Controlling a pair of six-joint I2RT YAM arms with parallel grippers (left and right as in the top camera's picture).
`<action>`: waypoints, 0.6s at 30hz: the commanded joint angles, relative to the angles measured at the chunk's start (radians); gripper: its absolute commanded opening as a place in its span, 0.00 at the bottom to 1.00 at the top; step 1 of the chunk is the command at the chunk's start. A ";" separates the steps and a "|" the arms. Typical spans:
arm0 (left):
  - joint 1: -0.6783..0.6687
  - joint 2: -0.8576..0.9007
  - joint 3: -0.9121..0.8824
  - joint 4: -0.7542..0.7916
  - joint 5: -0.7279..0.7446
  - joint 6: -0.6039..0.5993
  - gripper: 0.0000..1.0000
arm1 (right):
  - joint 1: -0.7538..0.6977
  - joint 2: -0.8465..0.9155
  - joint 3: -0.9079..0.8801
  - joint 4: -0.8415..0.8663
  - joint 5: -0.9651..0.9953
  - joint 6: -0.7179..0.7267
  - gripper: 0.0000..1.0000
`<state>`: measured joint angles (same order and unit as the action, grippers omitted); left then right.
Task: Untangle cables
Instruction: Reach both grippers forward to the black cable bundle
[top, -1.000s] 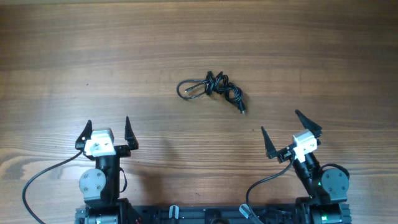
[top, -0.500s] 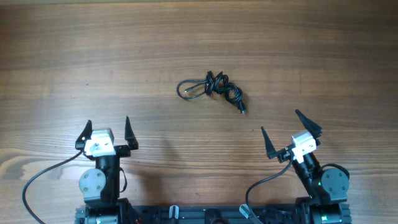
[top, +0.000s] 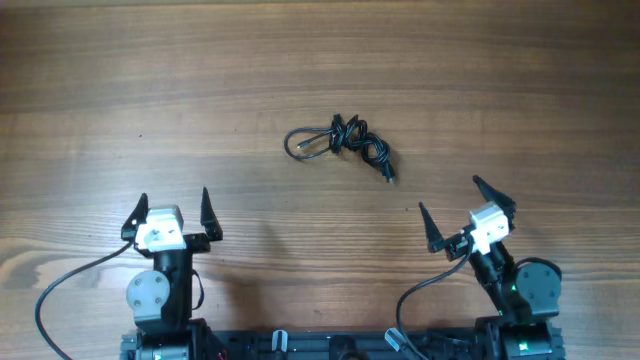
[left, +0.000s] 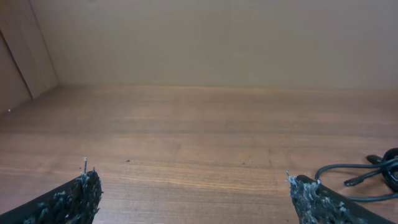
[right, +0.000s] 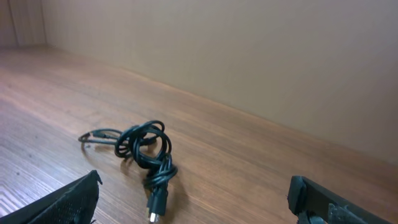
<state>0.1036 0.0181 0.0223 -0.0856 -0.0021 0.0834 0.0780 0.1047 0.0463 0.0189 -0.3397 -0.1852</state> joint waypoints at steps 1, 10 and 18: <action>-0.005 0.069 0.084 -0.002 0.014 -0.013 1.00 | 0.003 0.063 0.100 -0.002 0.001 0.056 1.00; -0.005 0.642 0.629 -0.244 0.175 -0.016 1.00 | 0.003 0.412 0.510 -0.269 -0.065 0.035 1.00; -0.145 1.211 1.332 -0.661 0.192 -0.016 1.00 | 0.000 0.774 0.924 -0.520 -0.270 0.027 1.00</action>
<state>0.0132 1.0885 1.1667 -0.6888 0.1715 0.0692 0.0784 0.7822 0.8402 -0.4568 -0.5011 -0.1543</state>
